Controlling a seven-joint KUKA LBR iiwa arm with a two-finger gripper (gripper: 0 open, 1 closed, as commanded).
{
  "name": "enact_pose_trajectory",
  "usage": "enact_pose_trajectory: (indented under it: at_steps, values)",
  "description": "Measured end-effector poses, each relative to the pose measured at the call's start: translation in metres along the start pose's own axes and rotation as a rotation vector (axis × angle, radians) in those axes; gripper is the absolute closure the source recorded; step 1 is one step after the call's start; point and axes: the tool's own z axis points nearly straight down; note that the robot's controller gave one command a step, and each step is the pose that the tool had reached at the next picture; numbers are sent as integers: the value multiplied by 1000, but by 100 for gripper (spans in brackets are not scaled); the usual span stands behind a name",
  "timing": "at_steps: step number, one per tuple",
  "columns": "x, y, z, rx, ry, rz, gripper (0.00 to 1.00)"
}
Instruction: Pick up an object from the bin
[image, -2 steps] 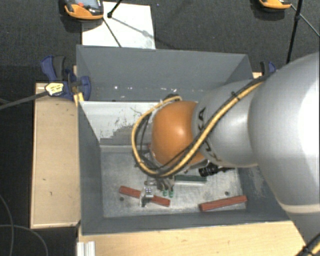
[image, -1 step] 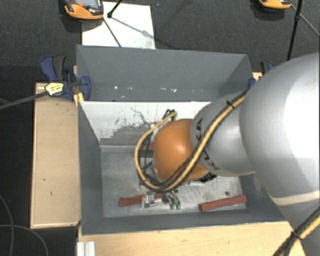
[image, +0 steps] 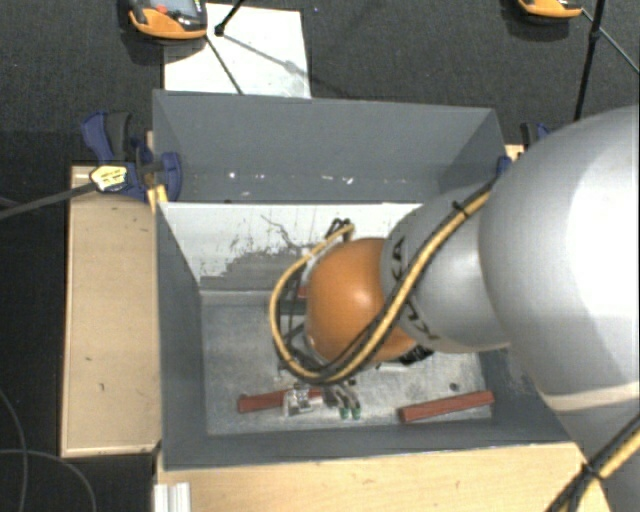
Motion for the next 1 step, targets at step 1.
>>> enact_pose_trajectory:
  at_steps: [1]
  values:
    - [-21,24,-144,0,0,-9,100]
